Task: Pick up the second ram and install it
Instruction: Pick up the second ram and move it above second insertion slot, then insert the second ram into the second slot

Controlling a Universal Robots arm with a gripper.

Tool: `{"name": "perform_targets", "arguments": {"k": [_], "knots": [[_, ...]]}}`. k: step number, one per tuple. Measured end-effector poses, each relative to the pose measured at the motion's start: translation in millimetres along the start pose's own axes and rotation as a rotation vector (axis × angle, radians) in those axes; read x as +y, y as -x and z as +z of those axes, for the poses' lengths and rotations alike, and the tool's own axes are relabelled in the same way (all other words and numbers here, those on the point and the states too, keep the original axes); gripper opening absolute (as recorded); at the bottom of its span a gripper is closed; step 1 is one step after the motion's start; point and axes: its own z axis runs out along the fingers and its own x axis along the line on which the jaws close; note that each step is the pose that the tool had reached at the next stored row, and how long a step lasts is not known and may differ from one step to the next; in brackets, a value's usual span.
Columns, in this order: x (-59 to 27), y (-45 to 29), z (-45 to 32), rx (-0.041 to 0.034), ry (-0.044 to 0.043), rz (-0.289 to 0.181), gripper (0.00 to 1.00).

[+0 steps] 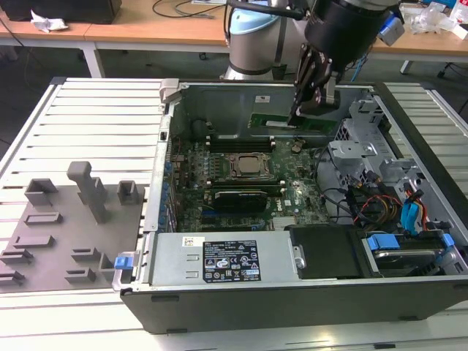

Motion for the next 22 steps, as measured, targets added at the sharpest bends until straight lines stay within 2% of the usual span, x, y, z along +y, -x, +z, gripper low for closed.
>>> {"name": "perform_targets", "arguments": {"k": [2,3,4,5,14,20,22], "knots": [[-0.8,-0.1,2.6,0.0001,0.0001,0.000,0.13],[-2.5,-0.5,8.7,0.0001,0.0004,0.000,0.13],[-3.6,6.0,17.9,-0.0001,0.0005,0.000,0.13],[-3.5,6.0,19.6,0.0001,0.0005,0.000,0.13],[-2.3,5.9,20.6,-0.0003,0.0004,0.000,0.13],[4.9,4.9,27.9,0.0001,0.0004,0.000,0.13],[6.8,4.2,34.9,0.0003,0.0005,0.000,0.13]]}}
